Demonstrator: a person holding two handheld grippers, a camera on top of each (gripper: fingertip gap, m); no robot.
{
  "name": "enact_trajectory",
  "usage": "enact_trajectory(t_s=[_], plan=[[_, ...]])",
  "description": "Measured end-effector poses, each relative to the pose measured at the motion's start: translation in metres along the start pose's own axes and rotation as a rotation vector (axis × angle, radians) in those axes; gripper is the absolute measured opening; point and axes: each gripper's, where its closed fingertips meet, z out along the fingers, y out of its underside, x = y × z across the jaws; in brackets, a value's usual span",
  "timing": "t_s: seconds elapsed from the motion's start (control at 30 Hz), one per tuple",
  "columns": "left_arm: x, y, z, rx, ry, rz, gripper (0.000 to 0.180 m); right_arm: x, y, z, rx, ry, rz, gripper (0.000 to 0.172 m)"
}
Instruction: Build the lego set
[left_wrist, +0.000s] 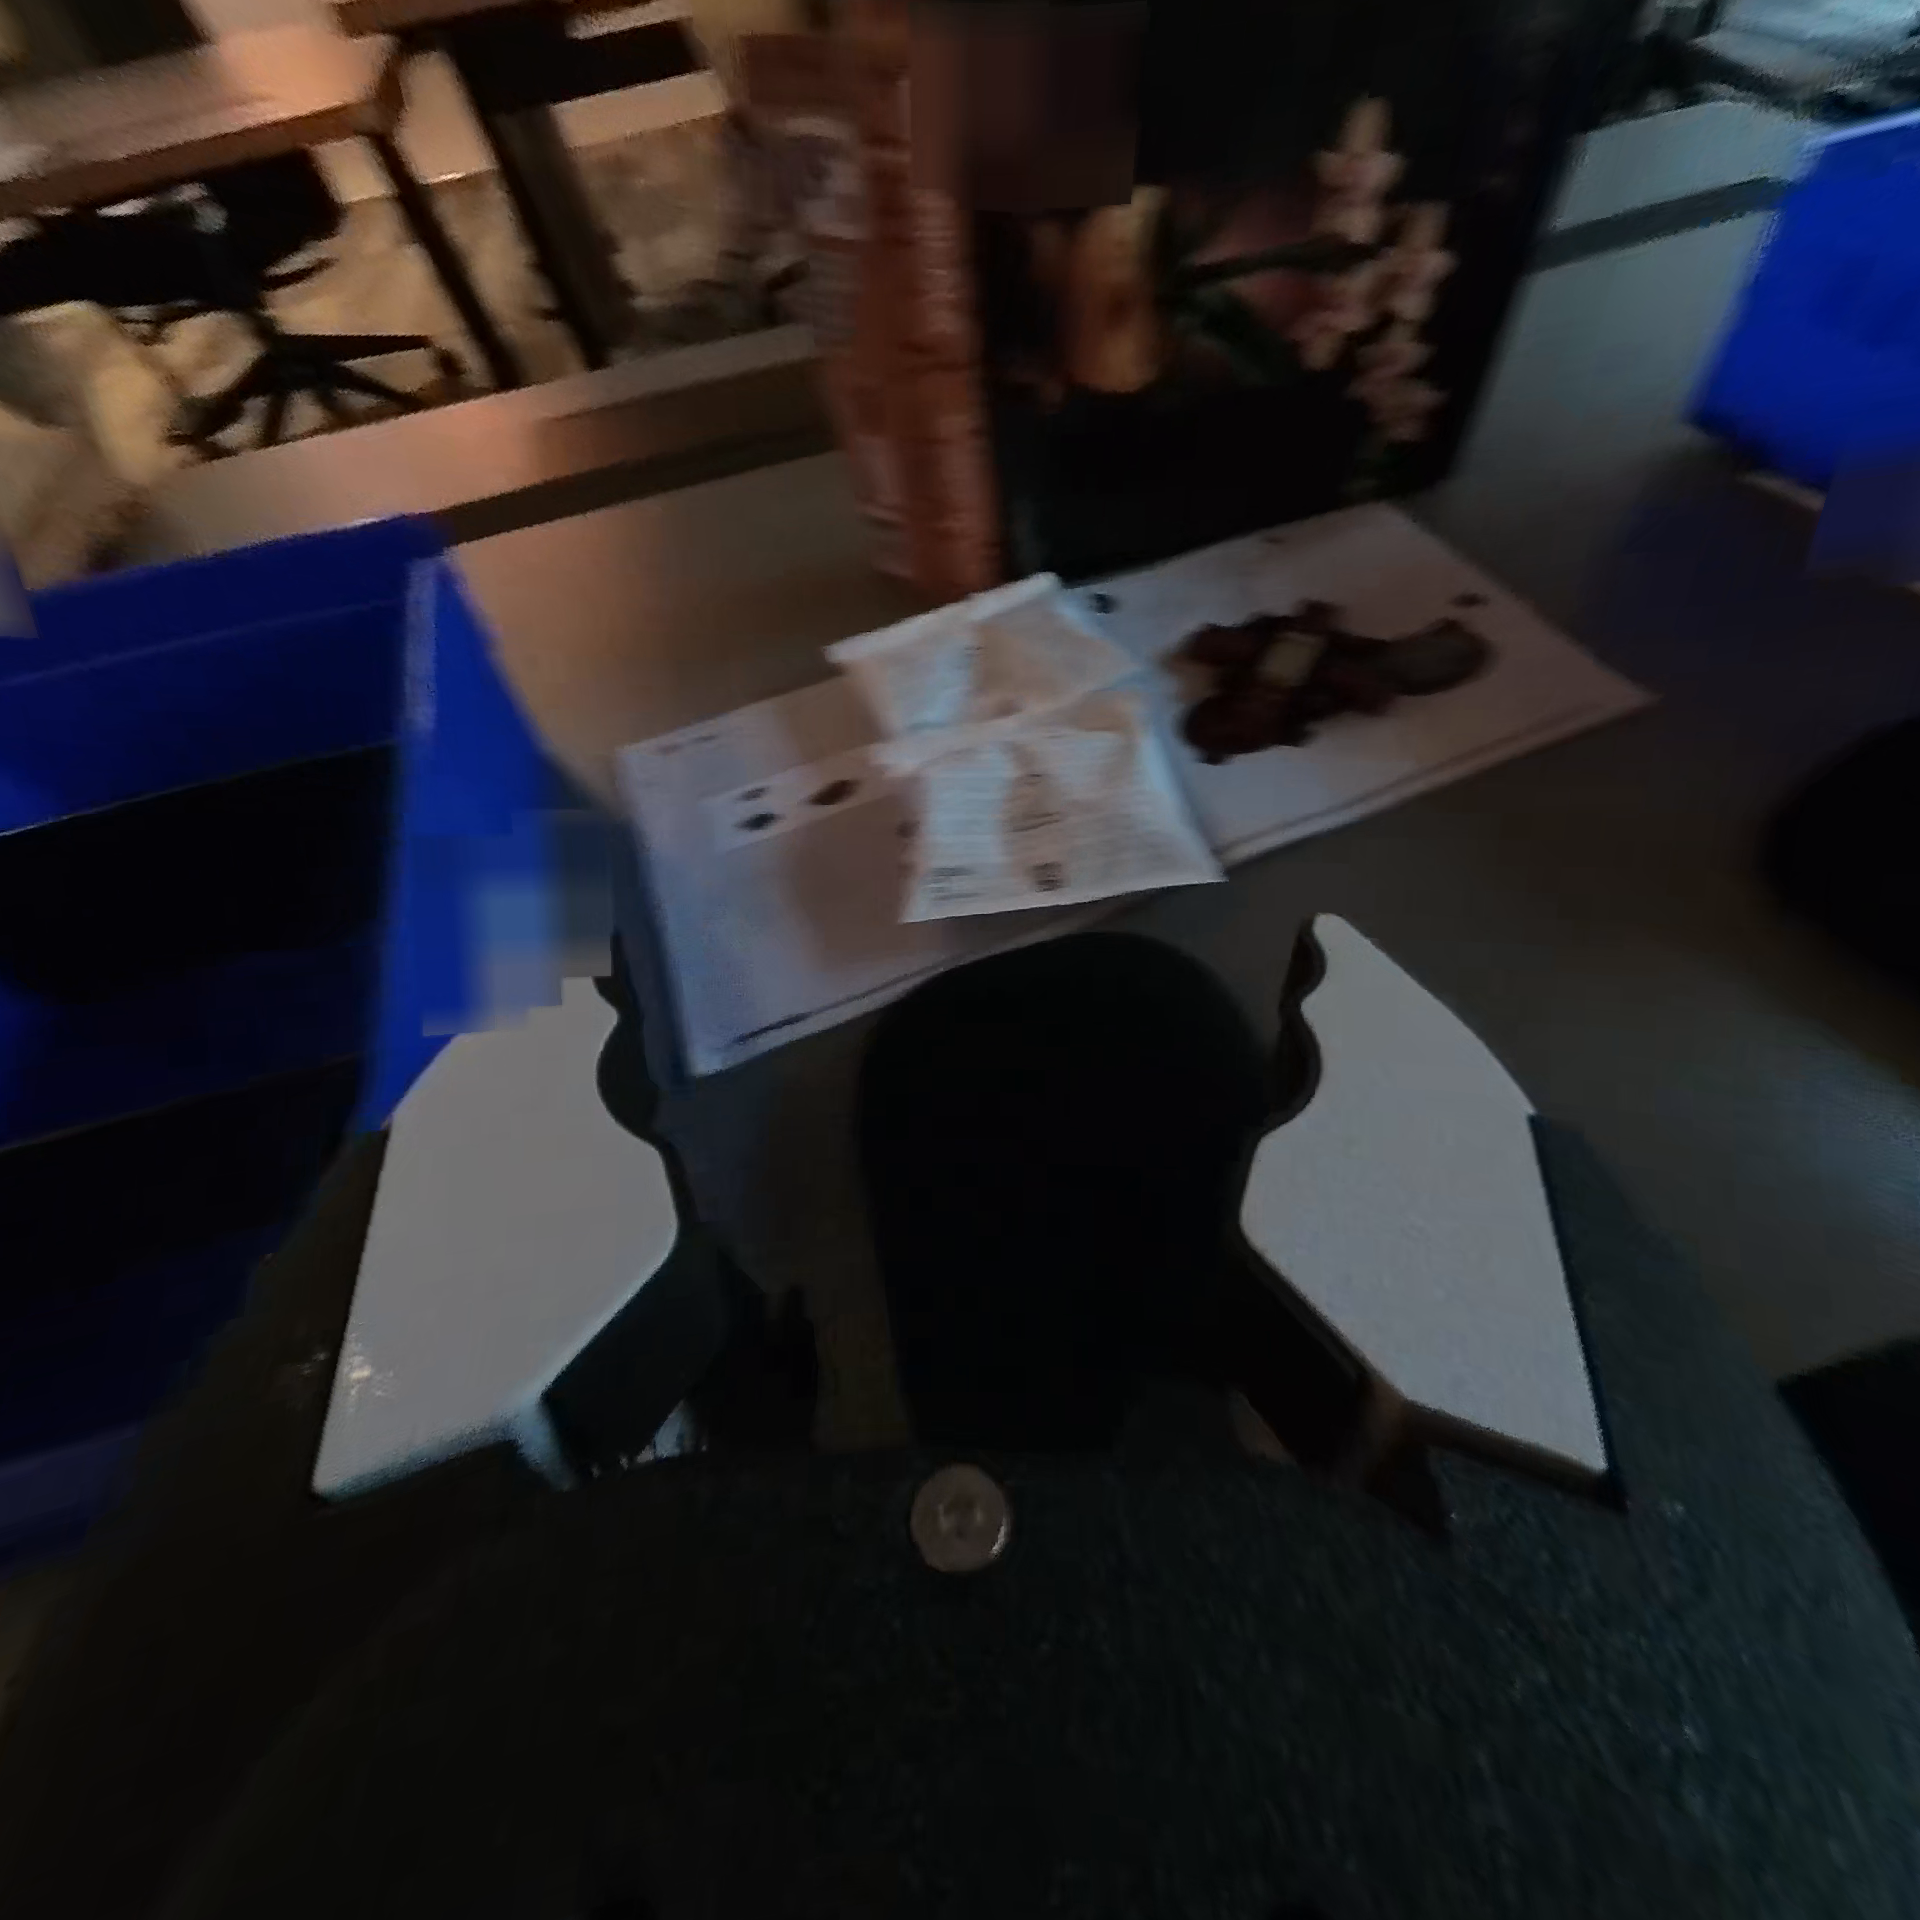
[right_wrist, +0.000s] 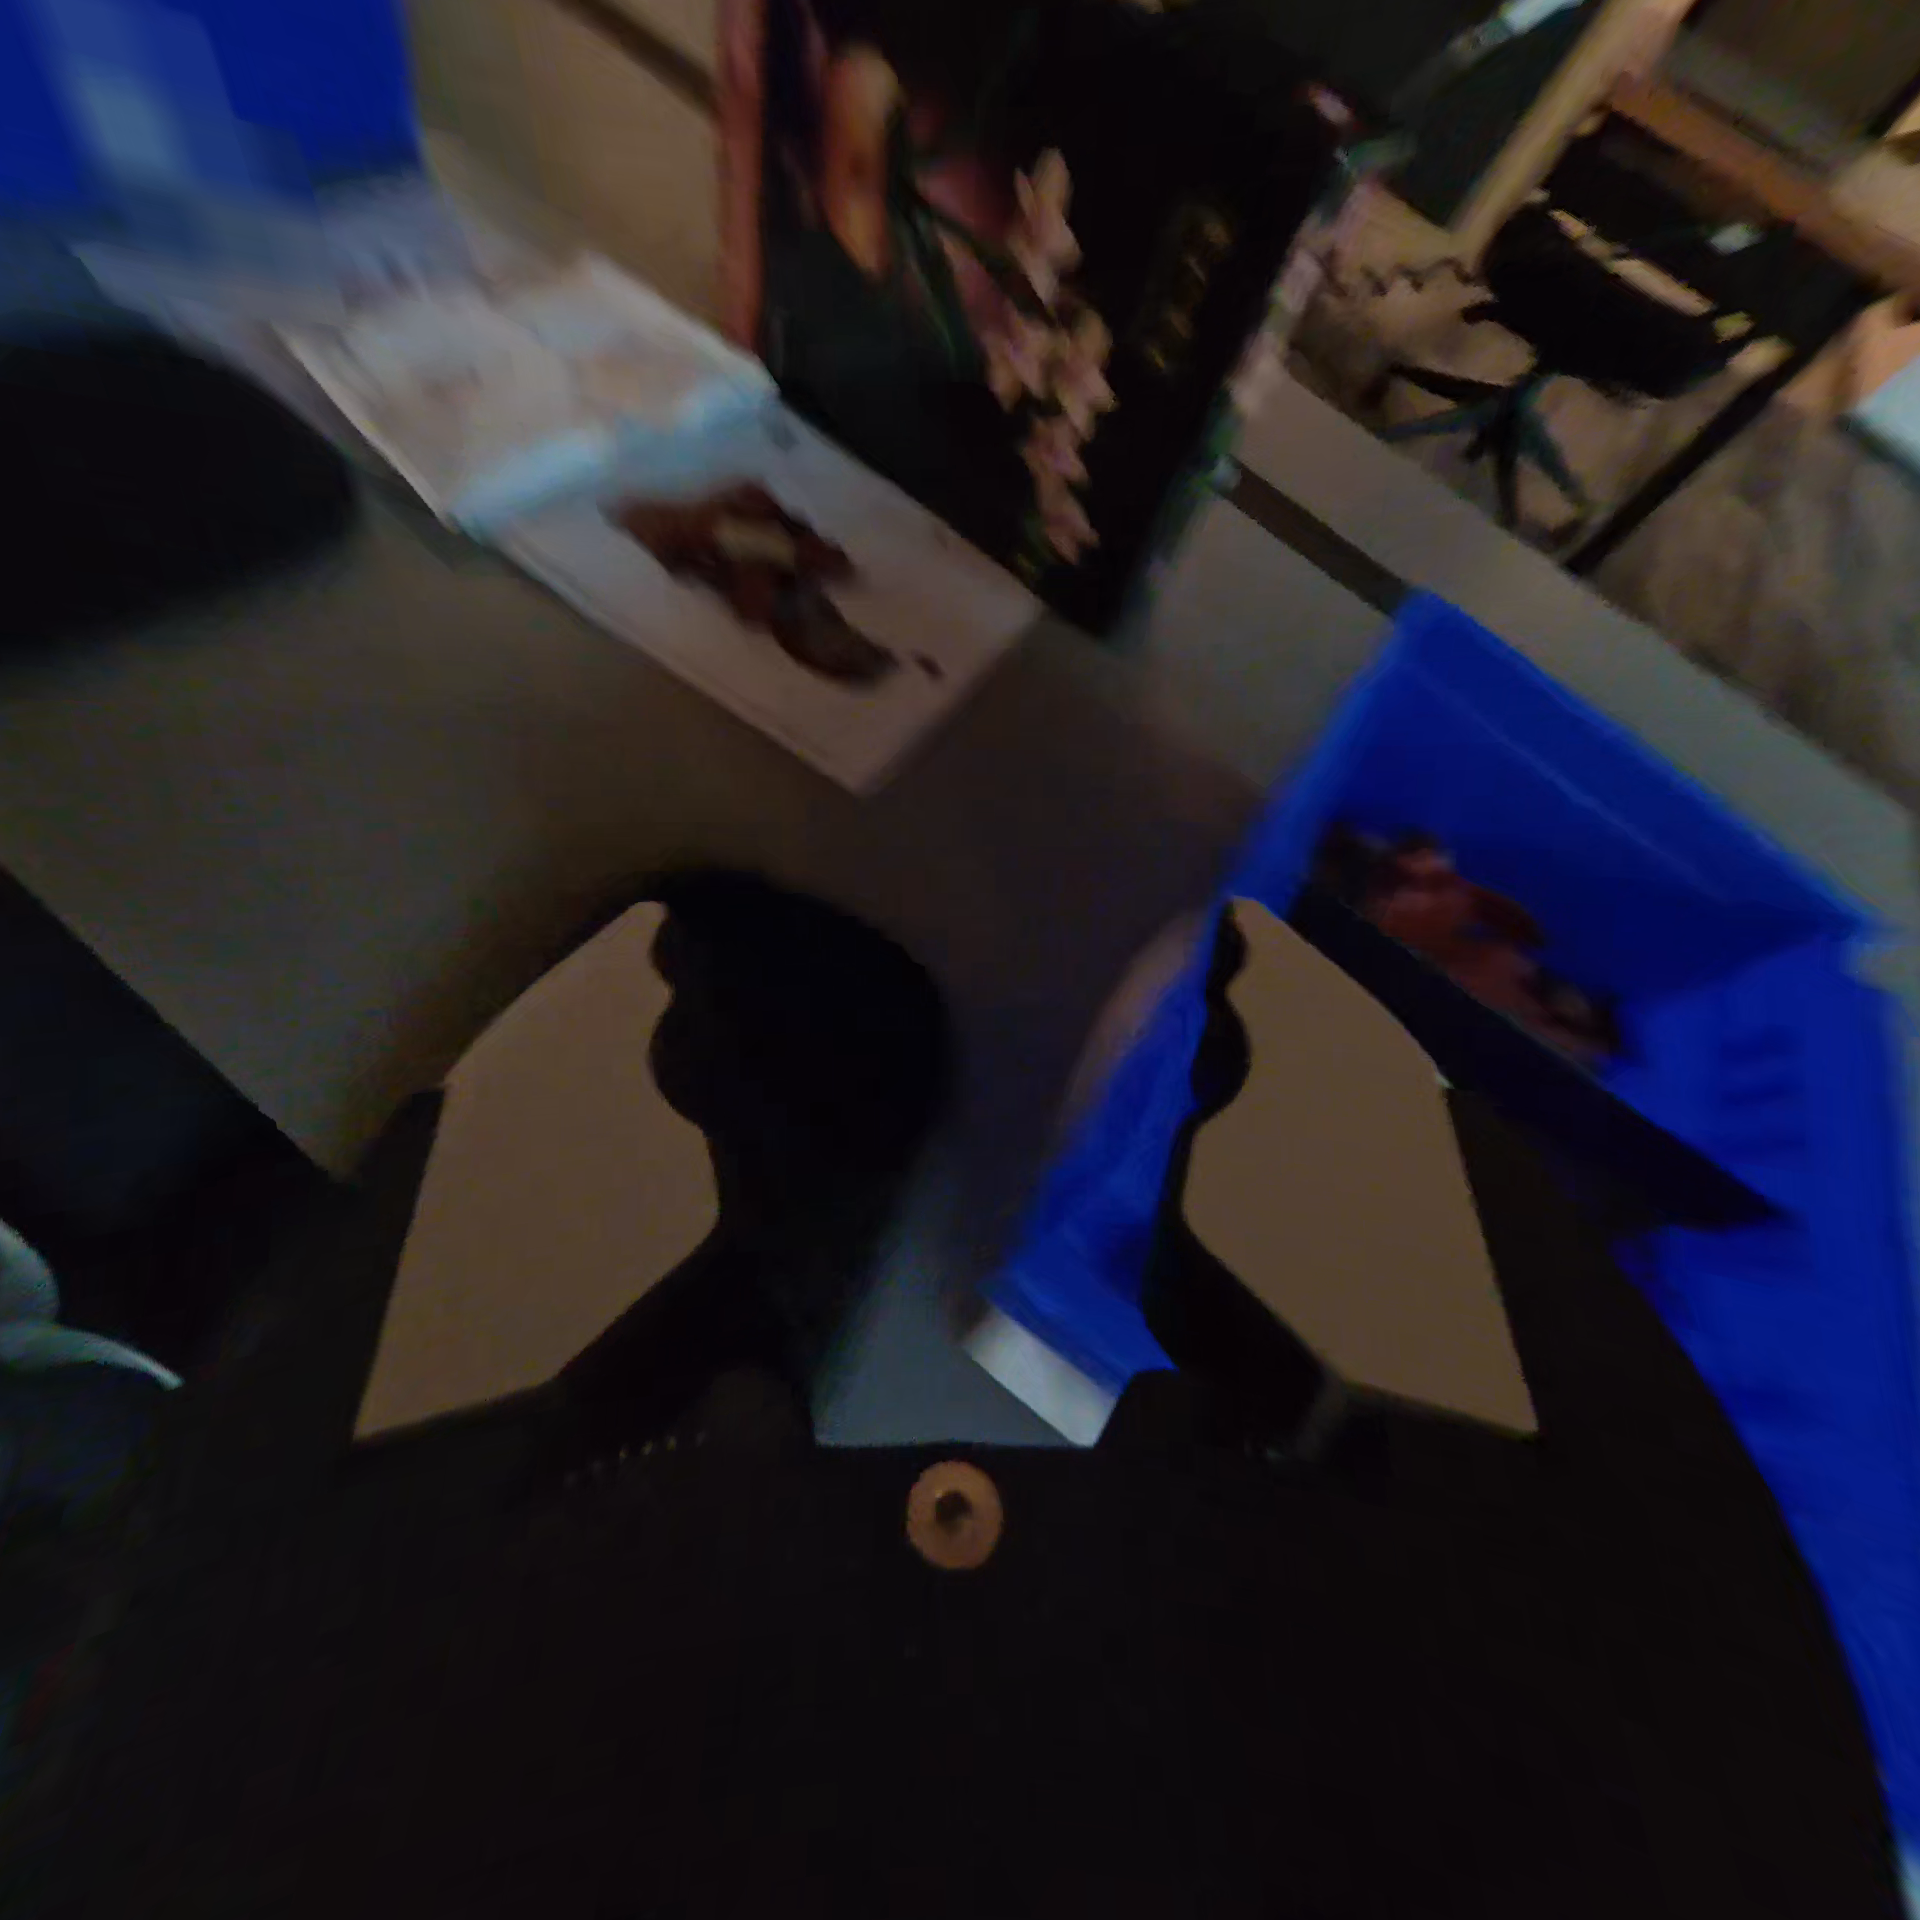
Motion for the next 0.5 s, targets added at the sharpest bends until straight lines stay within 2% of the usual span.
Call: enact_trajectory(t_s=[0.03,0.2,0.33,0.4,0.5], plan=[[-0.01,-0.001,-0.003,-0.004,-0.028,0.0,0.118,-0.012,-0.011,0.009,0.021,-0.036,0.052,0.087],[-0.063,0.004,-0.011,-0.011,-0.136,-0.034,0.116,-0.069,-0.06,0.057,0.109,-0.242,0.126,0.086],[-0.103,0.026,-0.002,-0.087,-0.192,-0.036,0.111,-0.121,-0.097,0.092,0.167,-0.462,0.185,0.087],[-0.118,0.038,0.005,-0.118,-0.21,-0.034,0.103,-0.148,-0.112,0.109,0.144,-0.569,0.161,0.09],[-0.13,0.054,0.017,-0.16,-0.203,-0.042,0.09,-0.17,-0.133,0.131,0.118,-0.626,0.069,0.093]])
